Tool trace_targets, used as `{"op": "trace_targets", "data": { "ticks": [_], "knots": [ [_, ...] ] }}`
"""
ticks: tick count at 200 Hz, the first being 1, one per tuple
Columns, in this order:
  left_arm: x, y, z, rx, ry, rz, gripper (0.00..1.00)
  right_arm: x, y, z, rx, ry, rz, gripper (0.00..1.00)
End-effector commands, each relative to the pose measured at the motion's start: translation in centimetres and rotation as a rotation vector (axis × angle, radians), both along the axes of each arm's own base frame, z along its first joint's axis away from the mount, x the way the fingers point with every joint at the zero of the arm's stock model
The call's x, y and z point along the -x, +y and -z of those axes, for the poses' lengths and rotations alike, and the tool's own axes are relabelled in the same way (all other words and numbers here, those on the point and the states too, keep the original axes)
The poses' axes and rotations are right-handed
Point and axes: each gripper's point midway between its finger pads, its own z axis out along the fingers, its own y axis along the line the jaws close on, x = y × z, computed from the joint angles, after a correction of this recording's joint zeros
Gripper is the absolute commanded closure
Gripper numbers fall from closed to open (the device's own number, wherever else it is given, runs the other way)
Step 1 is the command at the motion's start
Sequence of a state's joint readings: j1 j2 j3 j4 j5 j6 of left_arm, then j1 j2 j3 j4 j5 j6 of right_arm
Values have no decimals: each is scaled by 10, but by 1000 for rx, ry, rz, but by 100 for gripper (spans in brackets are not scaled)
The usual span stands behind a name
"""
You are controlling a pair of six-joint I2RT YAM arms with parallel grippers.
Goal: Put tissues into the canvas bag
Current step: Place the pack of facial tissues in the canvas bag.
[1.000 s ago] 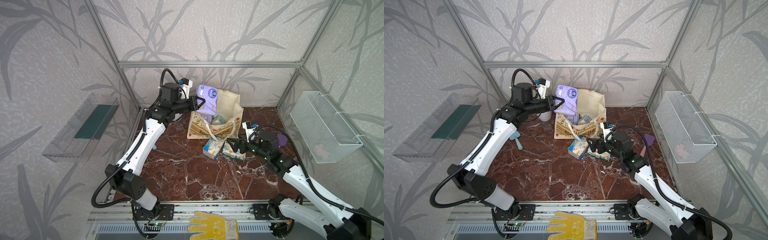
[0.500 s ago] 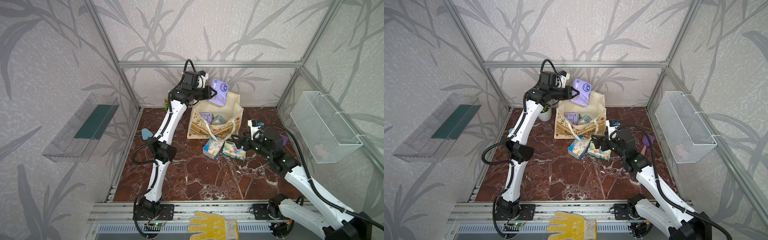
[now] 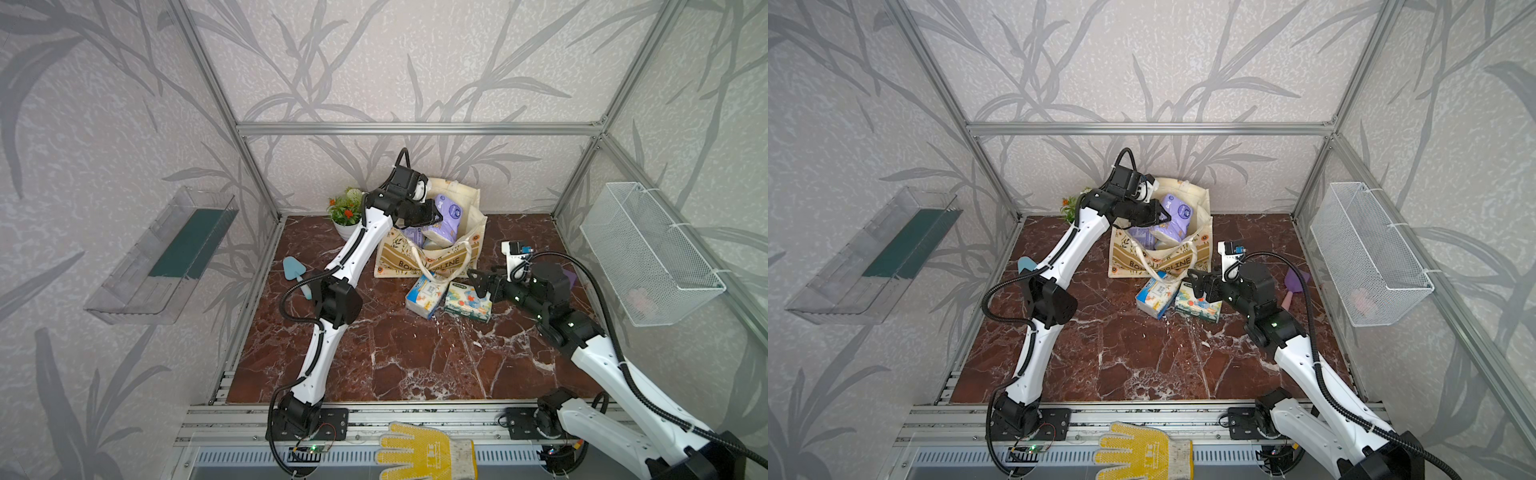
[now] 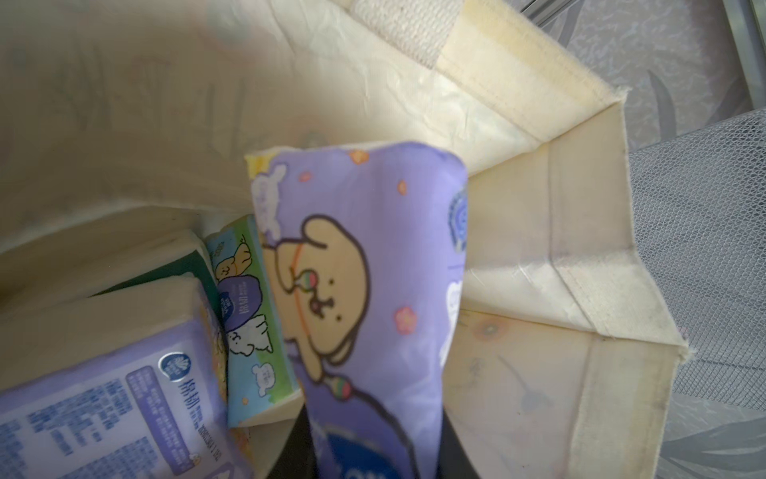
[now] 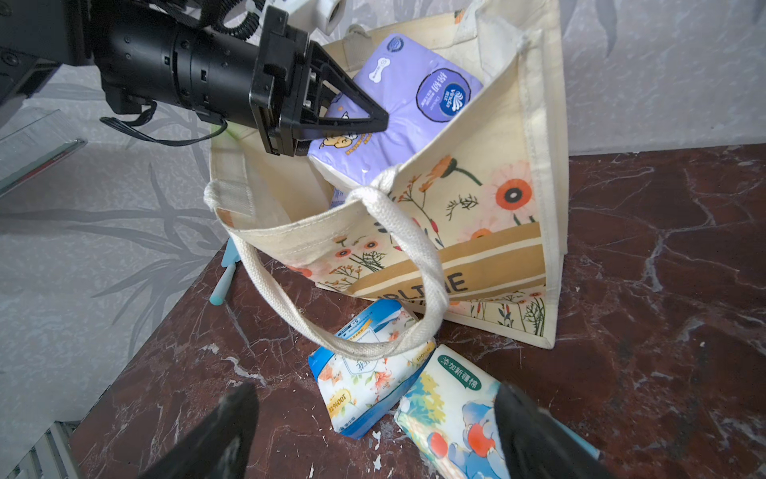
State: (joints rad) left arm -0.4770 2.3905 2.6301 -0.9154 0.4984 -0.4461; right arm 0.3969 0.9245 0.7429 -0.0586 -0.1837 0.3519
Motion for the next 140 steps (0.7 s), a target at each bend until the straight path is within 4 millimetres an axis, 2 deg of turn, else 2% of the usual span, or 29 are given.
{"op": "trace_targets", "data": {
  "ticks": [1,73,117,140],
  "knots": [
    [0,0,29,-54,50,-8,86,1,-3,-1,-5,-3,13,10],
    [6,4,79,-131,147,-4,83,-2,-15,18,25,30,56,10],
    [6,7,95,-155,175,-3,65,-3,-29,37,29,79,100,10],
    [5,13,100,-173,185,-11,60,-4,-41,50,30,123,145,10]
  ]
}}
